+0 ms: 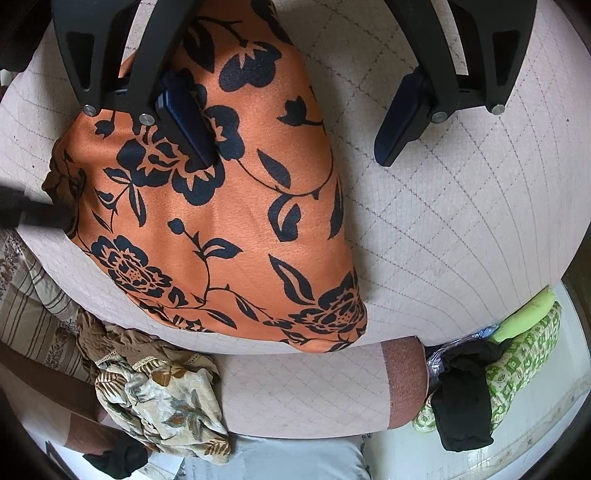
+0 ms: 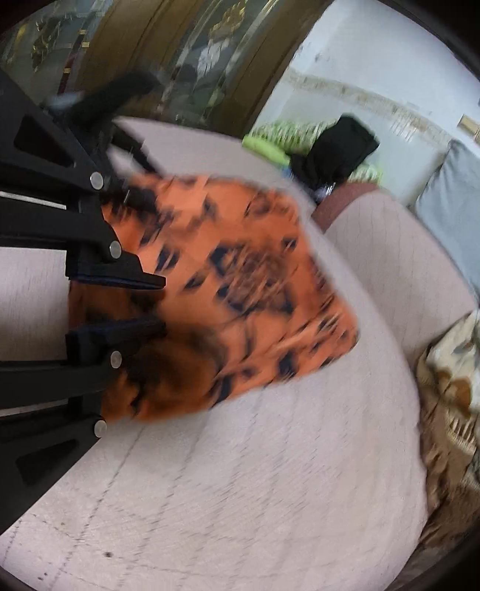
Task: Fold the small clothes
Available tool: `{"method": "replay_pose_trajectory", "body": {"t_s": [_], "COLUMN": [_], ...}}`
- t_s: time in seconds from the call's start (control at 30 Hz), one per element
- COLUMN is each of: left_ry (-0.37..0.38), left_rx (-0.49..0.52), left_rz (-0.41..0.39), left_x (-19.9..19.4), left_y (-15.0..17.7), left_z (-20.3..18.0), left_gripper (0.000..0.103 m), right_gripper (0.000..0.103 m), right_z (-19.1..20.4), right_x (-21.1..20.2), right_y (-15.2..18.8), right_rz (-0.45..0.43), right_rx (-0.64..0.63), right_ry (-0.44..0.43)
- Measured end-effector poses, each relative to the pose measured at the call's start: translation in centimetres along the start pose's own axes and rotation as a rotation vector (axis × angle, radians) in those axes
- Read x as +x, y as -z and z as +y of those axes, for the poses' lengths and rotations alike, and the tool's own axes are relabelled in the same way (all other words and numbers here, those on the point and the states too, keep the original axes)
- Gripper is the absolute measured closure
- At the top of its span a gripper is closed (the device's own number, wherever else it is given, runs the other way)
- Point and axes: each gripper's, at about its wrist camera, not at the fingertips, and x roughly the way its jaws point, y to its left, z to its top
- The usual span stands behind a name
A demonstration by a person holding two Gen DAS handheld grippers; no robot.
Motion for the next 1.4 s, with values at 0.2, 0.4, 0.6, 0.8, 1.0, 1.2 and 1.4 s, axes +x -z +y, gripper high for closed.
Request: {"method": "replay_pose_trajectory", "body": {"t_s": [0.2, 0.4, 0.6, 0.8, 1.0, 1.2, 1.4], "left_ry": [0.005, 0.003, 0.006, 0.007, 0.007, 0.006, 0.004], "left_rx": [-0.006, -0.003, -0.005, -0.003, -0.006, -0.007, -0.005], "left_rz": [0.007, 0.003, 0.008, 0.006, 0.01, 0.011, 0.009], "left_x": [0.0, 0.0, 0.0, 0.0, 0.1, 0.2, 0.3], "left_y": [0.0, 0.0, 0.0, -0.1, -0.2, -0.3, -0.2], "left_z": [0.1, 0.1, 0.1, 0.0, 0.1, 0.1, 0.0], "left_gripper": [0.014, 0.013, 0.013, 0.013, 0.013, 0.013, 0.013], "right_gripper": [0.084, 0.088, 0.085, 0.085, 0.086, 0.084, 0.084], "right_z": [1.9, -1.3, 2.9, 5.1, 4.5, 9.4, 11.8], "right_x": [2.1, 7.6, 6.8, 10.4, 14.0, 13.2, 18.0], "right_y": [-4.7, -5.9, -8.1, -10.1, -10.7, -11.4, -10.9], "right_rz": [-0.024, 0.028, 0.028, 0.028, 0.105, 0.066, 0.168], "right_rx": [0.002, 0.092, -0.02, -0.097, -0.111, -0.21, -0.289], "right_ry": [0.029, 0.083, 0.165, 0.243, 0.316, 0.182, 0.101]}}
